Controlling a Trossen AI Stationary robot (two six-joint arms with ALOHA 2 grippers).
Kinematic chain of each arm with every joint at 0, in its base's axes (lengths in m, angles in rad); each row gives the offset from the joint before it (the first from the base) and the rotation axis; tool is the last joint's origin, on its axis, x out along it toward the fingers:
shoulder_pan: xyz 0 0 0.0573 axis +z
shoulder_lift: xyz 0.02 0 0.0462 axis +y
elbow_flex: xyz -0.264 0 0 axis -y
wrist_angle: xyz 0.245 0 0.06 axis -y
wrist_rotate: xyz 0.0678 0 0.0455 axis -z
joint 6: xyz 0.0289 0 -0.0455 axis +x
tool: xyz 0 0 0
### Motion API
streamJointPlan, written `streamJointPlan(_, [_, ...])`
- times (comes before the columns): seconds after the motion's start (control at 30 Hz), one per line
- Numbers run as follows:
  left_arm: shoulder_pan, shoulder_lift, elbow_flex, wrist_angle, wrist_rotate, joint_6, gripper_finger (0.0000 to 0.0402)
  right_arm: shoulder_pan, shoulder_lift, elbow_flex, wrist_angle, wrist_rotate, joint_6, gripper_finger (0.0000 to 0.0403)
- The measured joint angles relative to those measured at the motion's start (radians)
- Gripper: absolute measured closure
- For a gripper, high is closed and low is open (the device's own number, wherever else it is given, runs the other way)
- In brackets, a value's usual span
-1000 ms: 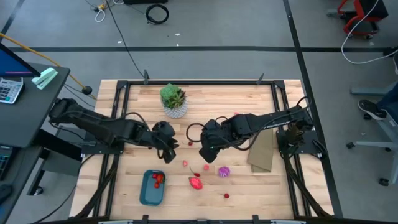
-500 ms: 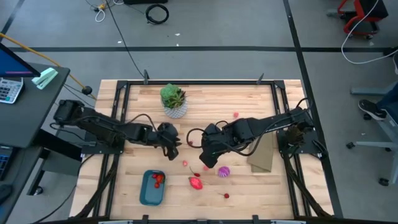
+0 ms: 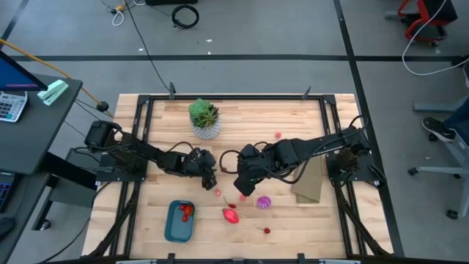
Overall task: Pick and placing Produce into tupperware
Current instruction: Put the top red cherry into the bin
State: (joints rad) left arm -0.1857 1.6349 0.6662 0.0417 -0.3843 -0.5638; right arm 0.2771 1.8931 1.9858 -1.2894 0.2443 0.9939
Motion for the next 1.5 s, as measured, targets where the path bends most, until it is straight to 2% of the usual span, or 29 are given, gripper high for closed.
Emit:
streamJointPlan(0.4, [0.006, 0.003, 0.0, 0.009, 0.001, -0.001, 0.0294, 0.0, 0.0, 0.0, 0.004, 0.018, -0.003, 0.0204])
streamJointPlan(0.7, [0.086, 0.003, 0.0, 0.014, 0.002, -0.111, 0.0294, 0.0, 0.0, 0.0, 0.004, 0.02, -0.002, 0.0204])
streamJointPlan(0.83, [0.107, 0.003, 0.0, 0.024, 0.042, -0.11, 0.0294, 0.0, 0.0, 0.0, 0.004, 0.02, -0.002, 0.0204])
streamJointPlan(1.5, [0.104, 0.003, 0.0, 0.082, 0.049, -0.106, 0.0294, 0.0, 0.0, 0.0, 0.004, 0.021, -0.002, 0.0204])
